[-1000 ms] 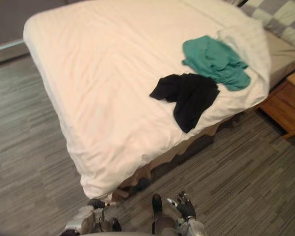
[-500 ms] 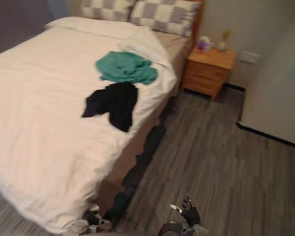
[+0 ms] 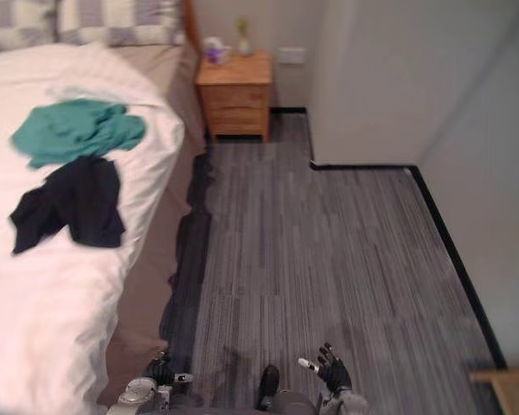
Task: Tidy the bed and pick cloth on bed and put in laundry
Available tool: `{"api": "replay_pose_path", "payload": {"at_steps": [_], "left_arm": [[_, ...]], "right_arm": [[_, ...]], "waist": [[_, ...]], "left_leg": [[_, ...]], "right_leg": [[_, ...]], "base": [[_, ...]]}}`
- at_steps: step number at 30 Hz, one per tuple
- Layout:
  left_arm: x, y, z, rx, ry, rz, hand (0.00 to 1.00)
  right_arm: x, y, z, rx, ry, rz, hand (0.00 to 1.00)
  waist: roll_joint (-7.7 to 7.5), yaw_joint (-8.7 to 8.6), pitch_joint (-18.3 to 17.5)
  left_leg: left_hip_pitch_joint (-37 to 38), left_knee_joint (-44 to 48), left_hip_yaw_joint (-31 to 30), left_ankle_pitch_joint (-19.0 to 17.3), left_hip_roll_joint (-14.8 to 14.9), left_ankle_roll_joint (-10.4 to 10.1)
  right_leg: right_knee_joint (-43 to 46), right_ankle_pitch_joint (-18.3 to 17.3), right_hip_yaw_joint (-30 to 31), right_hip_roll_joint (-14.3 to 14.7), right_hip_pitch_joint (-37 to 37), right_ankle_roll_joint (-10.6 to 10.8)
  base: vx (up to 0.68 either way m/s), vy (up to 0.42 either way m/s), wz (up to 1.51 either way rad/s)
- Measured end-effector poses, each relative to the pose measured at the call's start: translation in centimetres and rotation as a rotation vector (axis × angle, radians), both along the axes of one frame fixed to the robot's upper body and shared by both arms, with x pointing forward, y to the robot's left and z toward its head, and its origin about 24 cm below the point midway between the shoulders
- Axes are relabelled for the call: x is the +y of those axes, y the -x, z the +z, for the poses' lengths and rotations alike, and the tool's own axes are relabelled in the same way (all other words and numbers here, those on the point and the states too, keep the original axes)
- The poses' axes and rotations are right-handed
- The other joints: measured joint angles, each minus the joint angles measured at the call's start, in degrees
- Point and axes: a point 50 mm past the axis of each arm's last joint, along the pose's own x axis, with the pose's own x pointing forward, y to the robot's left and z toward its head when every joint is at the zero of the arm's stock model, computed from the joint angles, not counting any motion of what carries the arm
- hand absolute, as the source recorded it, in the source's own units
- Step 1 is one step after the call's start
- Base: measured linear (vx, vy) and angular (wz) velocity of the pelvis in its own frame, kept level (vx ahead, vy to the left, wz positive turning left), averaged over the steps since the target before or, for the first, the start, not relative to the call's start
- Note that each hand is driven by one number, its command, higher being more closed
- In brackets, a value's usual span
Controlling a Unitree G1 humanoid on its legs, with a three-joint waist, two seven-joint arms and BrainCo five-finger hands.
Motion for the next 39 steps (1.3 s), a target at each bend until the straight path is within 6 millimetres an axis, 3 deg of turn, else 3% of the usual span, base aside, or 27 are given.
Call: {"api": "replay_pose_path", "payload": {"at_steps": [1,7,9,14,15,23,32,35,37,39], "left_arm": [[-0.2,0.1,0.0,-0.016,0.009,0.010,0.00],[-0.4,0.4,-0.1,-0.024,0.036,0.025,0.00],[0.0,0.7,-0.1,-0.016,0.031,0.032,0.00],[0.3,1.5,-0.3,0.012,0.047,0.106,0.00],[1.1,3.0,-0.8,0.073,0.074,0.281,0.00],[0.8,2.6,-0.8,0.067,0.079,0.281,0.00],[0.7,2.6,-0.9,0.118,0.034,0.285,0.00],[1.2,2.6,-0.8,0.138,0.006,0.289,0.00],[1.7,2.3,-0.7,0.130,-0.020,0.299,0.00],[2.1,1.7,-0.3,0.101,-0.034,0.323,0.00]], "right_arm": [[-0.2,0.5,-0.2,0.028,-0.001,-0.004,0.00],[-0.8,2.7,-0.9,0.107,-0.021,-0.071,0.00],[-0.6,3.6,-1.2,0.128,-0.040,-0.113,0.00],[-0.3,4.1,-1.4,0.146,-0.065,-0.159,0.00],[1.7,3.6,-1.7,0.159,-0.107,-0.116,0.00],[1.8,3.6,-1.7,0.164,-0.109,-0.139,0.00],[2.1,4.4,-2.3,0.297,-0.102,-0.312,0.00],[2.3,4.0,-2.4,0.319,-0.096,-0.314,0.00],[2.5,3.9,-2.4,0.331,-0.089,-0.292,0.00],[2.9,3.7,-2.4,0.340,-0.078,-0.251,0.00]], "waist": [[0.57,-0.01,-0.01],[1.65,-0.57,-1.07],[0.16,-0.21,-1.96],[0.07,0.36,-3.21],[-2.39,1.07,-5.30],[-2.65,0.93,-4.50],[-2.87,0.93,-4.29],[-3.49,0.97,-3.45],[-4.19,1.07,-2.83],[-4.78,1.20,-2.27]], "left_leg": [[-0.26,-0.06,-2.56,-0.94,-0.46,-0.06],[0.09,-6.25,-4.07,-0.71,-0.14,0.74],[1.29,-7.74,-3.90,-0.65,-0.50,0.82],[4.29,-10.26,-4.26,-0.64,-1.46,0.83],[6.06,-15.93,-6.45,2.50,-5.48,3.25],[5.85,-16.09,-6.24,2.62,-5.53,3.40],[7.22,-17.87,-3.07,2.71,-5.44,2.75],[6.75,-14.35,-1.15,1.57,-5.37,0.92],[3.29,-5.87,0.85,0.58,-5.15,-0.56],[-3.02,9.33,3.04,0.13,-3.22,-1.24]], "right_leg": [[-0.11,-0.05,1.02,0.75,0.39,-0.03],[-0.11,-0.11,2.37,2.99,1.99,0.45],[-0.13,-0.30,2.13,2.59,2.34,1.06],[-0.13,-0.40,0.28,1.81,4.20,1.23],[-0.15,0.50,-2.67,-1.93,4.18,3.06],[-0.09,0.37,-3.42,-2.25,4.10,3.24],[-0.10,0.16,-2.27,-2.20,4.11,3.64],[0.16,0.04,-1.57,-2.53,5.14,3.80],[0.19,-0.30,-1.18,-3.44,5.81,3.86],[0.23,-1.21,-1.37,-4.37,7.33,3.70]], "base": [[-0.05,-0.058,-1.00],[-0.02,0.042,-0.27],[0.09,0.083,0.05],[0.10,0.067,0.05],[0.03,0.031,0.02],[-0.01,0.002,0.03],[0.03,0.022,-0.07],[0.02,0.041,-0.12],[-0.06,0.038,-0.04],[-0.08,0.035,0.12]]}}
